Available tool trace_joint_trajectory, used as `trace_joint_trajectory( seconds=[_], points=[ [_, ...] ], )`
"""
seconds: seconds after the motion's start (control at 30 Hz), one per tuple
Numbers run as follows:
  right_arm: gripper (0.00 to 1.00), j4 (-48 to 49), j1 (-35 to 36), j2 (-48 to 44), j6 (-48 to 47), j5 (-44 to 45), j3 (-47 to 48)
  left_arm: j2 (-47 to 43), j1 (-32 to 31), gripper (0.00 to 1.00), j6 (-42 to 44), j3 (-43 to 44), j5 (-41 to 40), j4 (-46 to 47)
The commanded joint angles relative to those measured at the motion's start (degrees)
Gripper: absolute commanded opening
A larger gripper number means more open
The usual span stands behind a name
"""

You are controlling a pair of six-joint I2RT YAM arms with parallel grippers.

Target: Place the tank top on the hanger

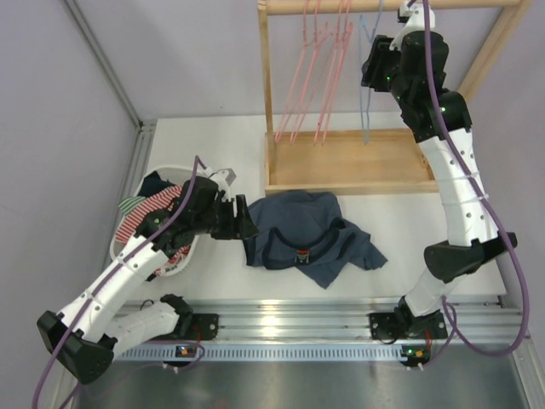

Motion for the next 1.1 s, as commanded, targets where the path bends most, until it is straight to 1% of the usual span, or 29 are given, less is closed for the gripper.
trace_joint_trajectory(
  seconds=[0.0,0.07,0.17,0.2,0.3,0.37,0.43,0.5,0.53,0.6,0.7,0.73,0.77,0.83,1.07],
  points=[
    [0.46,-1.7,-0.9,2.2,-0.9,-1.8,3.6,-0.9,0.1,0.65,-0.4,0.4,-0.4,-0.6],
    [0.45,-1.3,-0.9,2.1,-0.9,-1.6,3.6,-0.7,0.1,0.65,-0.3,0.4,-0.5,-0.8],
    [0.46,-2.3,-0.9,2.9,-1.2,-1.3,5.0,-0.6,0.1,0.65,-0.3,0.1,-0.8,-1.0],
    [0.46,-2.8,-1.0,3.8,-1.3,-1.2,6.5,-0.6,0.1,0.65,-0.3,0.1,-0.9,-1.0],
    [0.43,-2.9,-1.0,3.9,-1.1,-0.9,6.5,-0.6,0.1,0.65,-0.6,0.2,-1.0,-1.0],
    [0.36,-2.9,-0.9,3.8,-1.1,-0.9,6.5,-0.4,0.1,0.65,-0.7,0.1,-1.2,-1.0],
    [0.27,-2.9,-1.0,3.8,-1.2,-1.2,6.6,-0.4,0.2,0.65,-0.8,-0.1,-1.2,-0.9],
    [0.27,-3.3,-1.0,4.0,-1.3,-1.6,6.8,-0.2,0.1,0.65,-0.8,-0.4,-1.1,-0.9],
    [0.23,-3.4,-0.9,4.2,-1.3,-2.1,6.9,-0.2,0.1,0.65,-0.8,-0.5,-1.1,-0.9],
    [0.20,-4.0,-1.1,4.5,-1.4,-2.5,6.8,0.0,0.1,0.64,-0.7,-0.7,-1.3,-0.6],
    [0.10,-5.1,-1.5,5.2,-1.1,-2.5,7.9,0.3,0.1,0.65,-0.8,-0.8,-1.2,-0.4],
    [0.04,-5.3,-1.4,5.4,-1.0,-1.8,8.4,0.5,0.1,0.64,-0.8,-0.8,-1.2,-0.3],
    [0.03,-5.4,-1.5,5.7,-1.0,-1.3,9.3,0.6,0.1,0.64,-0.9,-0.9,-1.1,-0.2],
    [0.00,-5.1,-1.6,5.7,-1.1,-0.2,10.0,0.4,0.2,0.64,-0.9,-1.4,-1.0,-0.2],
    [0.00,-3.1,-1.6,3.3,-2.3,0.8,10.0,-1.1,0.1,0.64,-1.4,-3.1,-1.1,0.2]
  ],
)
